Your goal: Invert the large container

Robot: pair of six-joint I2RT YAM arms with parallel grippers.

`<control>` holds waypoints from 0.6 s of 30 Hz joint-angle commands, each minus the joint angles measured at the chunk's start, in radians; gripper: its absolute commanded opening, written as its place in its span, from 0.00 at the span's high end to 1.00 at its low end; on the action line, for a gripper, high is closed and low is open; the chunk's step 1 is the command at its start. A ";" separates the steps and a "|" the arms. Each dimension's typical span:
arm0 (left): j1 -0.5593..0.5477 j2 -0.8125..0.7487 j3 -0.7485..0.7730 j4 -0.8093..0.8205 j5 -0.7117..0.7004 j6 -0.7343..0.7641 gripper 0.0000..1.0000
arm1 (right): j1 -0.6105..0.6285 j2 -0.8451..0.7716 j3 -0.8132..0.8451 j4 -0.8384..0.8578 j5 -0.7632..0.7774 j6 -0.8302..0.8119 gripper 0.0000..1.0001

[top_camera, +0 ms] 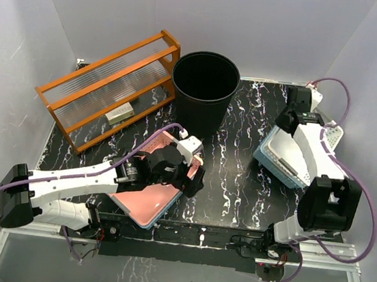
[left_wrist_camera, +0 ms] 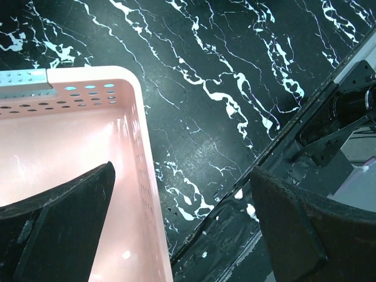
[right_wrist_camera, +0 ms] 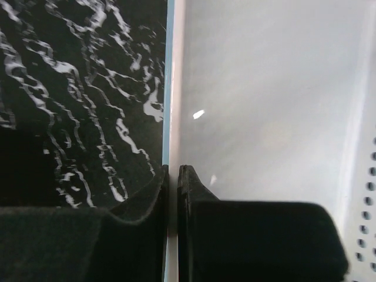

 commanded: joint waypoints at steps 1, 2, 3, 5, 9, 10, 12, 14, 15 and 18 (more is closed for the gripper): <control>-0.001 -0.082 -0.013 0.009 -0.069 -0.033 0.01 | -0.004 -0.140 0.142 0.040 -0.070 -0.008 1.00; -0.001 -0.096 -0.017 0.001 -0.092 -0.037 0.01 | -0.004 -0.151 0.162 0.031 -0.084 -0.012 1.00; 0.000 -0.106 -0.016 -0.012 -0.114 -0.039 0.01 | -0.004 -0.161 0.184 0.023 -0.095 -0.017 1.00; 0.000 -0.121 -0.008 -0.045 -0.151 -0.041 0.01 | -0.004 -0.173 0.224 0.004 -0.109 -0.024 1.00; 0.002 -0.157 -0.009 -0.073 -0.208 -0.048 0.01 | -0.004 -0.190 0.278 -0.010 -0.152 -0.036 1.00; 0.002 -0.166 -0.010 -0.076 -0.221 -0.050 0.01 | -0.004 -0.194 0.282 -0.008 -0.165 -0.039 1.00; 0.002 -0.188 -0.008 -0.082 -0.243 -0.052 0.01 | -0.004 -0.209 0.285 0.005 -0.210 -0.045 1.00; 0.003 -0.200 0.000 -0.091 -0.261 -0.051 0.01 | -0.004 -0.227 0.284 0.028 -0.280 -0.050 1.00; 0.004 -0.205 0.005 -0.097 -0.268 -0.050 0.01 | -0.004 -0.238 0.285 0.041 -0.325 -0.050 1.00; 0.003 -0.226 0.024 -0.114 -0.294 -0.055 0.01 | -0.004 -0.271 0.285 0.066 -0.449 -0.035 1.00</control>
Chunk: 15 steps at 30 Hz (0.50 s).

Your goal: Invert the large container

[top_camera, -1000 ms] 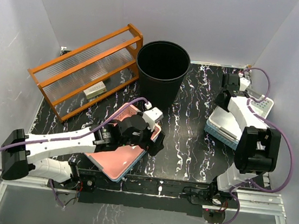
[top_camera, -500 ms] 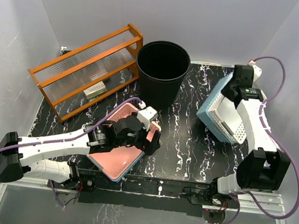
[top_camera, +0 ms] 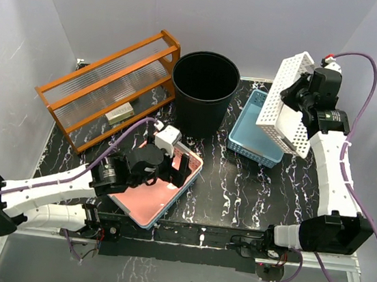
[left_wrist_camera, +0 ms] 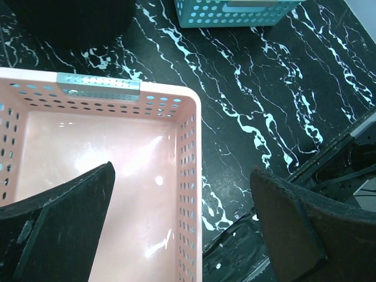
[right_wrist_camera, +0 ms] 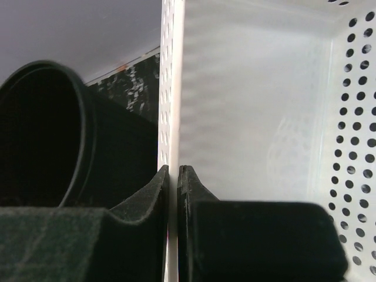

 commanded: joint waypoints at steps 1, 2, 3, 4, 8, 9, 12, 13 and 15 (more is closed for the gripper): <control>0.003 -0.053 0.045 -0.035 -0.085 -0.011 0.01 | -0.004 -0.083 0.041 0.098 -0.214 0.003 1.00; 0.002 -0.068 0.048 -0.032 -0.094 -0.012 0.01 | -0.003 -0.097 0.038 0.096 -0.246 0.016 1.00; 0.004 -0.084 0.049 -0.028 -0.101 -0.011 0.01 | -0.003 -0.117 0.027 0.098 -0.274 0.033 1.00; 0.004 -0.101 0.052 -0.023 -0.106 -0.008 0.01 | -0.003 -0.138 0.013 0.099 -0.298 0.051 1.00; 0.005 -0.130 0.077 -0.032 -0.121 0.018 0.01 | -0.003 -0.235 -0.046 0.071 -0.398 0.136 1.00; 0.007 -0.125 0.092 -0.045 -0.125 0.025 0.01 | -0.002 -0.256 -0.053 0.053 -0.416 0.162 1.00; 0.006 -0.086 0.142 -0.079 -0.122 0.050 0.01 | 0.007 -0.334 -0.136 0.052 -0.464 0.255 1.00; 0.007 -0.076 0.154 -0.080 -0.115 0.057 0.01 | 0.009 -0.362 -0.174 0.075 -0.483 0.289 1.00; 0.009 -0.059 0.171 -0.069 -0.099 0.066 0.01 | 0.011 -0.401 -0.238 0.096 -0.510 0.361 1.00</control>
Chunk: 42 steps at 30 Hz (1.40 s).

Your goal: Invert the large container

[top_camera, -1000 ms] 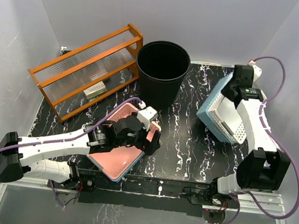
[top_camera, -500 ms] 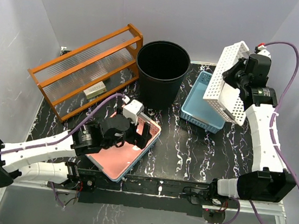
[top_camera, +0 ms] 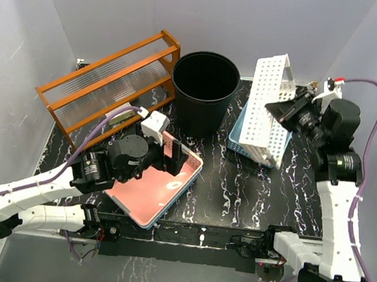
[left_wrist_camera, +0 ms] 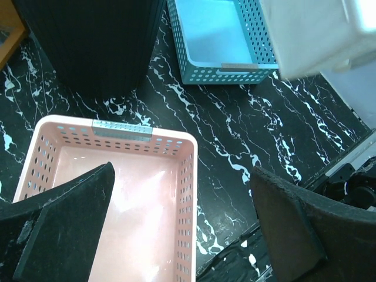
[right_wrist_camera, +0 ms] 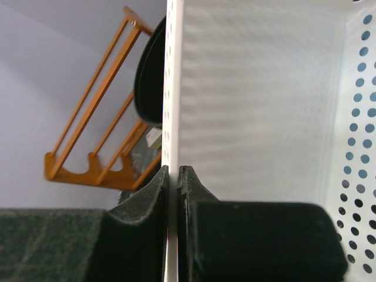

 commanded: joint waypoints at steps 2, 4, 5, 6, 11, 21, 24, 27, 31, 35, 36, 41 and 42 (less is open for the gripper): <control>0.008 0.039 0.065 -0.007 0.007 0.044 0.01 | 0.009 -0.098 -0.156 0.108 -0.148 0.217 1.00; 0.011 0.053 0.075 -0.015 0.008 0.048 0.01 | 0.013 -0.124 -0.205 0.137 -0.184 0.259 1.00; 0.013 0.062 0.079 -0.023 0.009 0.051 0.01 | 0.013 -0.142 -0.226 0.148 -0.196 0.274 1.00; 0.015 0.069 0.083 -0.029 0.011 0.053 0.01 | 0.015 -0.163 -0.243 0.150 -0.198 0.283 1.00; 0.026 0.085 0.081 -0.004 0.046 0.065 0.01 | 0.016 -0.278 -0.266 0.090 -0.089 0.248 1.00; 0.031 0.124 0.091 -0.003 0.095 0.080 0.01 | 0.015 -0.154 0.004 -0.358 0.717 -0.043 1.00; 0.032 0.127 0.086 -0.010 0.097 0.077 0.01 | 0.015 -0.134 -0.044 -0.358 0.742 -0.033 1.00; 0.031 0.132 0.084 -0.016 0.098 0.077 0.01 | 0.015 -0.131 -0.129 -0.311 0.652 0.003 1.00; 0.031 0.128 0.082 -0.027 0.091 0.075 0.01 | 0.015 -0.142 -0.245 -0.218 0.553 0.088 1.00; 0.031 0.131 0.081 -0.032 0.087 0.075 0.01 | 0.015 -0.134 -0.388 0.055 0.464 0.171 1.00; 0.032 0.134 0.088 -0.041 0.087 0.073 0.01 | 0.015 -0.118 -0.409 0.144 0.449 0.187 1.00; 0.031 0.108 0.075 -0.043 0.096 0.053 0.01 | 0.015 -0.006 -0.534 0.702 0.436 0.266 1.00; 0.031 0.106 0.074 -0.042 0.091 0.054 0.01 | 0.015 0.032 -0.533 0.788 0.445 0.267 1.00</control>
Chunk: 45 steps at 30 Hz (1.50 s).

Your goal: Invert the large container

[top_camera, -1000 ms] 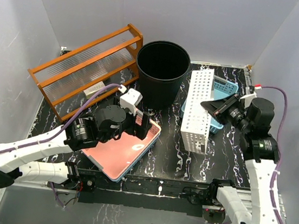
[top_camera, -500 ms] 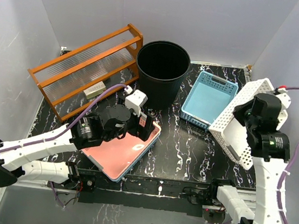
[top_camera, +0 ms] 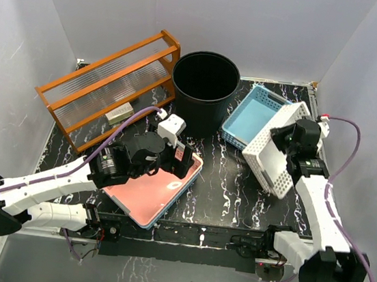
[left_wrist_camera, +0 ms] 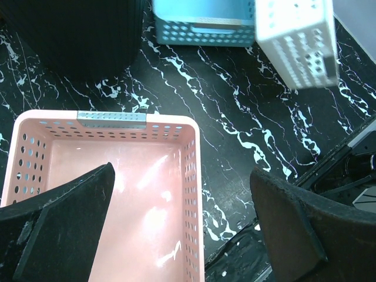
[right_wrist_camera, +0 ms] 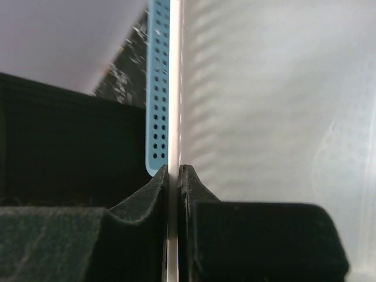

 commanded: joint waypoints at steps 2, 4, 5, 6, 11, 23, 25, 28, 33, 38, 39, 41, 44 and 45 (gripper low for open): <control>0.005 -0.016 0.047 -0.035 -0.014 -0.001 0.01 | 0.001 0.168 0.045 0.663 0.008 0.066 1.00; 0.005 -0.002 0.069 -0.060 -0.022 0.002 0.01 | 0.000 0.254 0.154 0.618 0.003 0.058 1.00; 0.005 -0.002 0.072 -0.062 -0.023 0.001 0.01 | -0.001 0.282 0.196 0.593 -0.013 0.048 1.00; 0.005 -0.007 0.064 -0.057 -0.022 -0.001 0.01 | -0.001 0.299 0.223 0.570 -0.025 0.047 1.00; 0.006 -0.047 0.002 -0.016 -0.010 -0.028 0.01 | -0.004 0.220 0.213 0.429 -0.027 0.024 1.00; 0.006 -0.074 0.044 -0.111 -0.067 0.005 0.01 | -0.015 -0.150 -0.005 0.121 0.016 0.207 1.00; 0.007 -0.091 0.044 -0.131 -0.081 0.002 0.01 | -0.015 -0.189 -0.057 0.154 -0.018 0.273 1.00; 0.007 -0.108 0.036 -0.142 -0.082 -0.014 0.01 | -0.014 -0.196 -0.095 0.206 -0.100 0.336 1.00; 0.007 -0.117 0.023 -0.135 -0.082 -0.034 0.01 | -0.010 -0.167 -0.081 0.176 -0.124 0.382 1.00; 0.007 -0.101 0.021 -0.119 -0.086 -0.024 0.01 | -0.010 -0.166 -0.016 0.114 -0.087 0.352 1.00; 0.007 -0.091 0.029 -0.124 -0.086 -0.017 0.01 | -0.010 -0.161 0.002 0.087 -0.078 0.351 1.00; 0.007 -0.070 0.048 -0.138 -0.092 -0.003 0.01 | -0.010 -0.158 0.032 0.025 -0.066 0.356 1.00; 0.007 -0.054 0.071 -0.147 -0.101 0.013 0.01 | -0.010 -0.181 0.030 -0.033 -0.048 0.383 1.00; 0.007 -0.058 0.068 -0.141 -0.096 0.017 0.01 | -0.010 -0.195 0.016 -0.038 -0.029 0.415 1.00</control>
